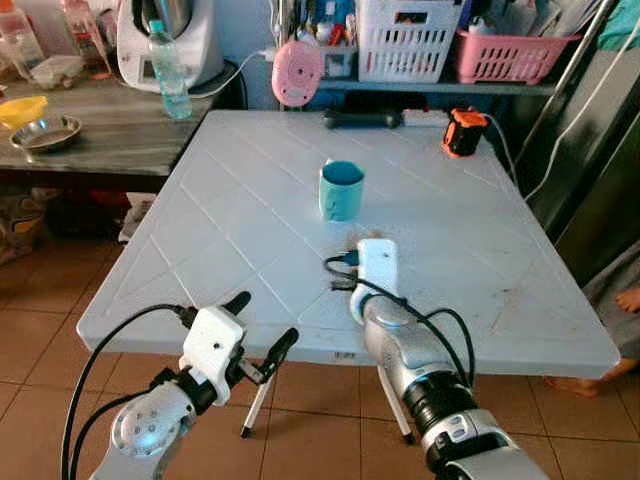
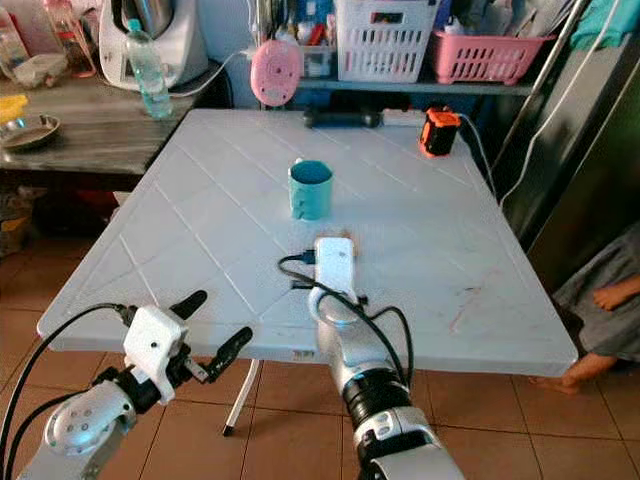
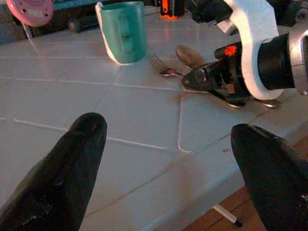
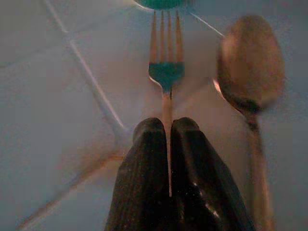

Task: Setting the table

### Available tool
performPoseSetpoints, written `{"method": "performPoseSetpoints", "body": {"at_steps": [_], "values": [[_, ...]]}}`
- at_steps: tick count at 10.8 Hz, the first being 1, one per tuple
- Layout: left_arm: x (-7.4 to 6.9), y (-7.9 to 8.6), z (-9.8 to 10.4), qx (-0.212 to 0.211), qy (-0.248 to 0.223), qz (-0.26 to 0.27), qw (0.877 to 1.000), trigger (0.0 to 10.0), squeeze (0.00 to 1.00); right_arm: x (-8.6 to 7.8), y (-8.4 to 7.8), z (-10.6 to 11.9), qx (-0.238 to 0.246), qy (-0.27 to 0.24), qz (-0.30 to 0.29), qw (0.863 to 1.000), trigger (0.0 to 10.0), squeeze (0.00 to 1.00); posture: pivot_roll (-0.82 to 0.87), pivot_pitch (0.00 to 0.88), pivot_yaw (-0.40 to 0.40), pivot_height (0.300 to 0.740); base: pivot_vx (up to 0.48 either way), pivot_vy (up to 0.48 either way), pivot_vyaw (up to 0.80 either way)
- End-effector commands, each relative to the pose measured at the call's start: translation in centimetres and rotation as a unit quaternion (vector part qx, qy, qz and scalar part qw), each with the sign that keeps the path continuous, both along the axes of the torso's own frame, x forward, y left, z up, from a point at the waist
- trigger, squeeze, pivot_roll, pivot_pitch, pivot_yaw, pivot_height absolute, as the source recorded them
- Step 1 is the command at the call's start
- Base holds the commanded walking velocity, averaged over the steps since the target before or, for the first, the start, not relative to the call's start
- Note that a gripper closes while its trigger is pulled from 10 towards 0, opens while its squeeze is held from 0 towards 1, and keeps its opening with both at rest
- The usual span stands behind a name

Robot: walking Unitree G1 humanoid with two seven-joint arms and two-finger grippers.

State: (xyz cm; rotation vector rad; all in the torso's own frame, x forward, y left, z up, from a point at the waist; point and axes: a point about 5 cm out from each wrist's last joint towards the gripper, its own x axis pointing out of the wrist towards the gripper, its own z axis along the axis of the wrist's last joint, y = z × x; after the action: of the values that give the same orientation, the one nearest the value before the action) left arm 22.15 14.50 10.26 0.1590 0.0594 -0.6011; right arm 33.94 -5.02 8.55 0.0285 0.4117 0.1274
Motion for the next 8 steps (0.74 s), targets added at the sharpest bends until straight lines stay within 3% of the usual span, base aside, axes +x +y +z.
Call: {"method": "performPoseSetpoints", "body": {"at_steps": [1, 2, 4, 7, 8], "values": [[0.1, 0.2, 0.4, 0.001, 0.001, -0.010, 1.000, 10.0, 0.00, -0.1, 2.0, 1.5, 0.020, -0.027, 0.024, 0.999, 0.0, 0.00, 0.13, 0.001, -0.011, 0.740, 0.000, 0.000, 0.00], [-0.4, 0.5, -0.2, 0.011, 0.021, -0.032, 0.999, 10.0, 0.00, -0.2, 1.7, 1.7, 0.020, -0.034, 0.028, 0.999, 0.0, 0.00, 0.13, 0.000, -0.009, 0.740, 0.000, 0.000, 0.00], [0.1, 0.8, 0.1, 0.014, 0.010, -0.020, 1.000, 10.0, 0.00, -0.2, 1.3, 1.7, 0.009, -0.045, 0.031, 0.998, 0.0, 0.00, 0.13, 0.000, -0.007, 0.740, 0.000, 0.000, 0.00], [2.5, 2.0, 2.1, -0.016, -0.036, 0.065, 0.997, 10.0, 0.00, -0.2, 0.3, 3.5, 0.018, -0.094, 0.044, 0.994, 0.0, 0.00, 0.13, 0.000, -0.012, 0.740, 0.000, 0.000, 0.00], [2.9, 2.6, 2.6, -0.015, -0.053, 0.098, 0.994, 10.0, 0.00, -0.4, 0.0, 3.9, 0.029, -0.106, 0.050, 0.993, 2.1, 0.00, 0.13, 0.000, -0.012, 0.740, 0.000, 0.000, 0.00]]}}
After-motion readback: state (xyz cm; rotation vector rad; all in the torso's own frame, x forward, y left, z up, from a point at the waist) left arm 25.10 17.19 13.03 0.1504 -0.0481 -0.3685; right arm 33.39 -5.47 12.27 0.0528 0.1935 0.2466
